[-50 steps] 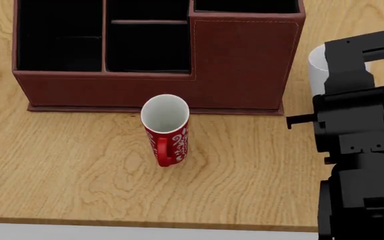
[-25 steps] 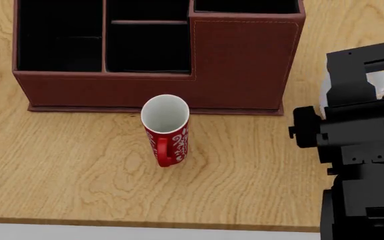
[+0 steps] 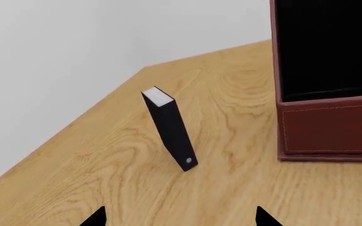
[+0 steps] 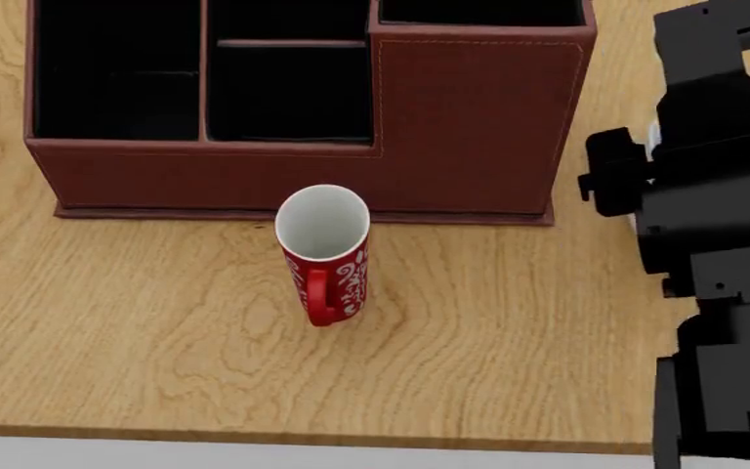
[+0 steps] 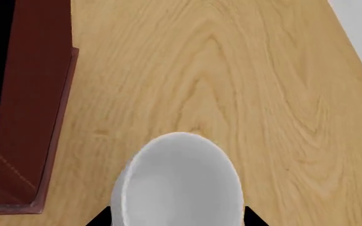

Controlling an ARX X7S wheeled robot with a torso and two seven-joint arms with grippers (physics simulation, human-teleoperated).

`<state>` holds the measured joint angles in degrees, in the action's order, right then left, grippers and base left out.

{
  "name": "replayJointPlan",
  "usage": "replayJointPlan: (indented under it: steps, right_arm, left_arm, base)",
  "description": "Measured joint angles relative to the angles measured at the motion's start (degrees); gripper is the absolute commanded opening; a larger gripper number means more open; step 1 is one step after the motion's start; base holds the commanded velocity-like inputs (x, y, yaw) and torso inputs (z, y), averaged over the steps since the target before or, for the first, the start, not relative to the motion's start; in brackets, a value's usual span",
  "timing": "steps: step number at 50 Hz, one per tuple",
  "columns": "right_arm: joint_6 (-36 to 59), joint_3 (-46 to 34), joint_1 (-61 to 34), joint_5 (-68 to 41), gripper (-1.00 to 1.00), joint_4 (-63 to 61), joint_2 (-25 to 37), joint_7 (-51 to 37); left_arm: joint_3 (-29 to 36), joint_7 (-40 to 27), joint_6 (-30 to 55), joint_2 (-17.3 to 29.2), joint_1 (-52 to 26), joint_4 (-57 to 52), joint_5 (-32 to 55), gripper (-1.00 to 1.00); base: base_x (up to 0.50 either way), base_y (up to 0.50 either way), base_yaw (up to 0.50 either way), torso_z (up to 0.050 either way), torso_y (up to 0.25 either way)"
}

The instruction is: Pick up the white mug and place it to the right of the caddy.

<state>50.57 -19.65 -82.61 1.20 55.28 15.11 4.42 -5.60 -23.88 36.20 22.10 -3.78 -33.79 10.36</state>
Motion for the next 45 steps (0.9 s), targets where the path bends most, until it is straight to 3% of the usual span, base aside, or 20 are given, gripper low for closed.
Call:
replayJointPlan:
  steps: [20, 45]
  right_arm:
    - [18.88, -1.54, 4.79, 0.04, 1.00, -34.86, 4.74, 2.38]
    - [29.68, 0.28, 10.12, -0.91, 1.00, -58.39, 4.56, 2.72]
  left_arm:
    - [-0.19, -0.19, 0.40, 0.15, 0.17, -1.55, 0.61, 1.00]
    - [0.41, -0.17, -1.32, -0.03, 0.54, 0.01, 0.69, 1.00]
  base:
    - [0.00, 0.00, 0.00, 0.000, 0.000]
    - [0.00, 0.00, 0.00, 0.000, 0.000]
